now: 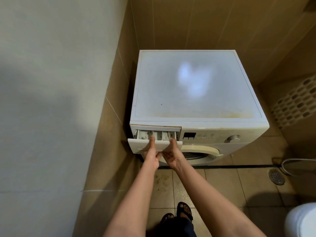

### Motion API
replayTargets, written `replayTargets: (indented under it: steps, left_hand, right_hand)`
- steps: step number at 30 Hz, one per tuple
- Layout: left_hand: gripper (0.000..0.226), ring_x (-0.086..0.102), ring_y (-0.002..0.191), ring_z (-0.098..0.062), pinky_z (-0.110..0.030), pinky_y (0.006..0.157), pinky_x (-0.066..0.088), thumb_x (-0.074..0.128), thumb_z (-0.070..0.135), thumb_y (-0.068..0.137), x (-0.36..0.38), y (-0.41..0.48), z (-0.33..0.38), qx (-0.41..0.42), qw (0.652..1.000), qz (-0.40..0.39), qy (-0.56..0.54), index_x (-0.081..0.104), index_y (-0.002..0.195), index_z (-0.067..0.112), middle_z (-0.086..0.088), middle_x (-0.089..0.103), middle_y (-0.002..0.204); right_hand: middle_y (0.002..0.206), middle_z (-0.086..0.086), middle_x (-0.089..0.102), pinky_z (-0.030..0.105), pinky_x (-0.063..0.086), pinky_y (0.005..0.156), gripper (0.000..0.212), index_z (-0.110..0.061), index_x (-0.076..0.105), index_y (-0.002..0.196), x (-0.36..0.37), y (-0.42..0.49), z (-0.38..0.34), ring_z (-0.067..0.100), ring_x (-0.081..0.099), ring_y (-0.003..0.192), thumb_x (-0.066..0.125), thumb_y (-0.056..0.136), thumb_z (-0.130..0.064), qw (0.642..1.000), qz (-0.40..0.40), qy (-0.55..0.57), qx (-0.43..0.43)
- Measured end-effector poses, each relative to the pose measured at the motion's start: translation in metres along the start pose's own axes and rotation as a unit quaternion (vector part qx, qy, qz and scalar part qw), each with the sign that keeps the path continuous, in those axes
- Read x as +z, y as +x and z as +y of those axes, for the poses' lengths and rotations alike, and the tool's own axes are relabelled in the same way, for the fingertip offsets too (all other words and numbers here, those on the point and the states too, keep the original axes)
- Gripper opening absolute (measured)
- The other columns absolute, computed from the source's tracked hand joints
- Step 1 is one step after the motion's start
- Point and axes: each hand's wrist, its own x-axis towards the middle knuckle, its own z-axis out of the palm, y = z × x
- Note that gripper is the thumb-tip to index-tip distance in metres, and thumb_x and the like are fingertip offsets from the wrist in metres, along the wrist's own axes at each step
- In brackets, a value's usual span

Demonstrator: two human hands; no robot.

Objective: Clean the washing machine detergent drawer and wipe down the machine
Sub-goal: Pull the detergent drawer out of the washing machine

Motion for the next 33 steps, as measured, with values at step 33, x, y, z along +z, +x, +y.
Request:
replayTargets:
  steps: [33]
  left_hand:
    - [0.076,0.051,0.122,-0.032,-0.044,0.106,0.044,0.075,0.027,0.080,-0.057,-0.045,-0.028,-0.031,0.999,0.010,0.012,0.033,0.141,0.008,-0.020,0.053,0.128]
  right_hand:
    - [0.119,0.008,0.052,0.029,0.041,0.087,0.045,-0.010,0.047,0.122,-0.052,-0.060,0.017,0.017,0.046,0.103,0.063,0.087,-0.032,0.701,0.199,-0.511,-0.456]
